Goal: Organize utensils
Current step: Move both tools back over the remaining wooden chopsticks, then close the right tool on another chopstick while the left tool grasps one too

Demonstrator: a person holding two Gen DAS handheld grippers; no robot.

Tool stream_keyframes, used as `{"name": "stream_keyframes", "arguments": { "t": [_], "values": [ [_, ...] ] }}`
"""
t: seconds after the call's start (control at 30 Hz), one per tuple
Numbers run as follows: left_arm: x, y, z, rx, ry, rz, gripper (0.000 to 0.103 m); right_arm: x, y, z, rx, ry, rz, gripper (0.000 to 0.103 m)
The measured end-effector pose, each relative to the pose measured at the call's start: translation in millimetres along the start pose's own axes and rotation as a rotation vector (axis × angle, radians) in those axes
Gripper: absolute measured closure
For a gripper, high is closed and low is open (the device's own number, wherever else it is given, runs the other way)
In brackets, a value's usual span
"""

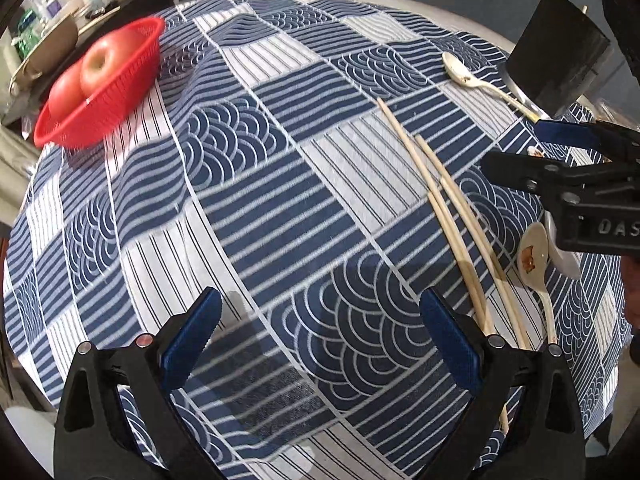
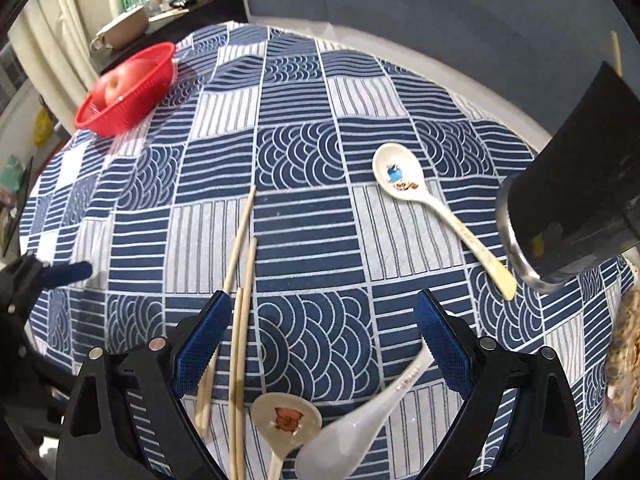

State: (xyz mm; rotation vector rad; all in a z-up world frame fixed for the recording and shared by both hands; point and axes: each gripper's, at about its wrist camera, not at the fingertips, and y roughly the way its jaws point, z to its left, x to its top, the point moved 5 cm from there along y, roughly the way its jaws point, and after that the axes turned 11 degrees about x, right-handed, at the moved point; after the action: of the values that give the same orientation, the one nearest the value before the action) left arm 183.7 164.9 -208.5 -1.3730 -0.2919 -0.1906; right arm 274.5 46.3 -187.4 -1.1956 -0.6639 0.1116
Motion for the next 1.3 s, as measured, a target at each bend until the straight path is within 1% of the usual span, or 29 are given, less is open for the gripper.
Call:
{"name": "stream_keyframes", "arguments": {
  "t": [0.17,0.27,0.37,0.43,0.63,0.77,0.8,1.0,1.03,1.13,1.2,1.3],
  "values": [
    [-9,1,-11,-0.008,0.007,0.046,0.006,4,5,4,0.013,0.003,0.014,0.015],
    [-16,2,-15,-0.01,-0.011,0.079,0.006,9,8,7,0.029,0.001,0.022,0.015],
    [-24,0,-24,0.008,0.029,0.079,0.006,13,13,9,0.035,-0.008,0.032,0.015],
    [-29,-2,-31,0.022,0.039,0.081,0.006,13,16,10,0.036,-0.015,0.044,0.015],
    [-40,-6,-40,0.037,0.009,0.103,0.006,13,21,10,0.028,-0.043,0.065,0.015],
    [-50,-10,-46,0.041,-0.012,0.117,0.006,15,19,10,0.062,-0.039,0.048,0.016],
    [-53,-11,-49,0.044,-0.013,0.121,0.006,16,20,10,0.057,-0.045,0.05,0.016],
    [-73,-21,-64,0.053,-0.037,0.136,0.006,13,40,6,0.003,-0.062,0.108,0.015],
    [-77,-22,-68,0.056,-0.042,0.139,0.006,11,43,6,0.017,-0.055,0.114,0.015],
    [-89,-27,-75,0.073,-0.068,0.147,0.005,9,42,5,0.011,-0.06,0.093,0.012],
    [-96,-30,-76,0.08,-0.094,0.149,0.004,7,43,4,0.011,-0.057,0.081,0.008],
    [-106,-34,-77,0.086,-0.111,0.155,0.004,5,43,3,0.02,-0.067,0.075,0.007]
  ]
}}
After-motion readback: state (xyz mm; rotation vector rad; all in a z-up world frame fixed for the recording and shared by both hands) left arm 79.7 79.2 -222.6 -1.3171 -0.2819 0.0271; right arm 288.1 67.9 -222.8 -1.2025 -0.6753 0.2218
